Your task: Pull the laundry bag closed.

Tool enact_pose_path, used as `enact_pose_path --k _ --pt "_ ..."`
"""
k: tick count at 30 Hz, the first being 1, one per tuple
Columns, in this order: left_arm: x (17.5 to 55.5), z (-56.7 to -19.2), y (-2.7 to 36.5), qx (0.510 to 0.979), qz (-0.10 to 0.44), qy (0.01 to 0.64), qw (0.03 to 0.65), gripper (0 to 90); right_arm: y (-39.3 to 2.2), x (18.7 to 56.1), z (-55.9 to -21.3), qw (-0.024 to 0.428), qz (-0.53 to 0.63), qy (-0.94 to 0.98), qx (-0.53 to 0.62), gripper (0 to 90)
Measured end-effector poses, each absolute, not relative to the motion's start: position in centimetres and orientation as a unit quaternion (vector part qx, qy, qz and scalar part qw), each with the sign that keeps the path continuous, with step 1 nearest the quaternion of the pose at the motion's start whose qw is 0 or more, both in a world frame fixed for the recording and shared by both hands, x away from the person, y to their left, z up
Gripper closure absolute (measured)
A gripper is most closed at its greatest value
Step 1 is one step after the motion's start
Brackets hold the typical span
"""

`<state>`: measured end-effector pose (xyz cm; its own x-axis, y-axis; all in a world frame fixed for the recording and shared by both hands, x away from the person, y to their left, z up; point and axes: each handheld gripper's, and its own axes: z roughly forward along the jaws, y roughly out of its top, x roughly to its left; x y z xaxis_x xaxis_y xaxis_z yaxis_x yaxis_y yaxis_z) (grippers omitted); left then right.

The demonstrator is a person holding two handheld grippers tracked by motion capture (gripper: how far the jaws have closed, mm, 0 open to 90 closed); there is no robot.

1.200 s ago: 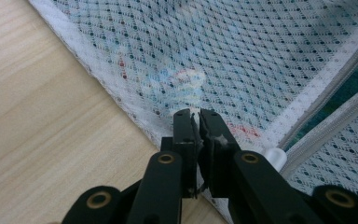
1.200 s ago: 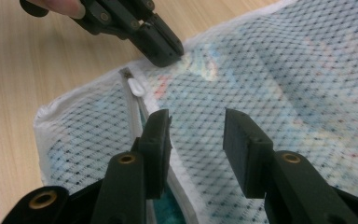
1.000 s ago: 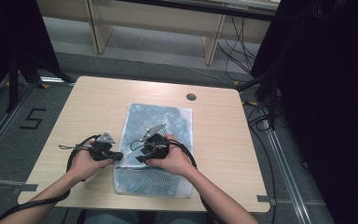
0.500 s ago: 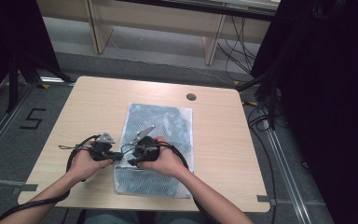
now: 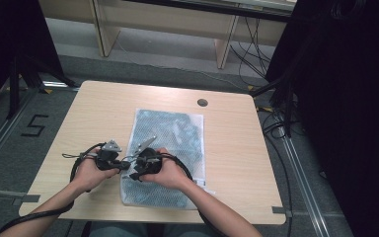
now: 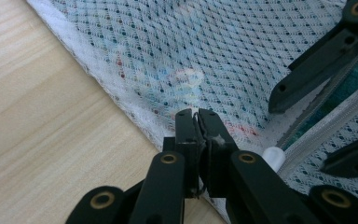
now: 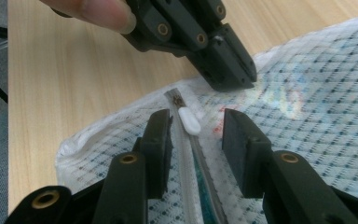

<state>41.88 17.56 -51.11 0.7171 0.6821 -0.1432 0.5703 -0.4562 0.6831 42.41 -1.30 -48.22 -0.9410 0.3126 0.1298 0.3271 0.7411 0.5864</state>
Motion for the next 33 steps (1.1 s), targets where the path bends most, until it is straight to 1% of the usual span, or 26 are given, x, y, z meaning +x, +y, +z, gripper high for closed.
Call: enact_pose_path --k 9,13,15,19,27,29,33 --pt "41.9 -51.1 17.6 0.851 0.071 0.367 0.369 86.1 -0.9 42.4 -48.8 0.020 -0.314 -0.934 -0.170 63.5" --pt "41.9 -51.1 17.6 0.851 0.071 0.367 0.370 86.1 -0.8 42.6 -48.9 0.015 -0.312 -0.934 -0.172 63.5" --pt "41.9 -51.2 17.6 0.849 0.069 0.369 0.371 86.1 -0.8 42.5 -48.9 0.023 -0.315 -0.933 -0.174 63.5" --pt "41.9 -51.1 17.6 0.850 0.070 0.368 0.370 86.1 -0.6 42.6 -49.1 0.018 -0.309 -0.935 -0.171 63.5" --pt "42.0 -51.1 17.6 0.851 0.070 0.366 0.370 86.1 -0.4 42.5 -49.5 0.029 -0.308 -0.934 -0.176 63.9" --pt "41.9 -51.1 17.6 0.851 0.069 0.367 0.370 86.1 -0.4 42.6 -49.6 0.022 -0.305 -0.936 -0.172 64.2" --pt "42.0 -51.1 17.6 0.851 0.069 0.367 0.370 86.1 -0.4 42.6 -49.7 0.024 -0.303 -0.937 -0.171 65.0"
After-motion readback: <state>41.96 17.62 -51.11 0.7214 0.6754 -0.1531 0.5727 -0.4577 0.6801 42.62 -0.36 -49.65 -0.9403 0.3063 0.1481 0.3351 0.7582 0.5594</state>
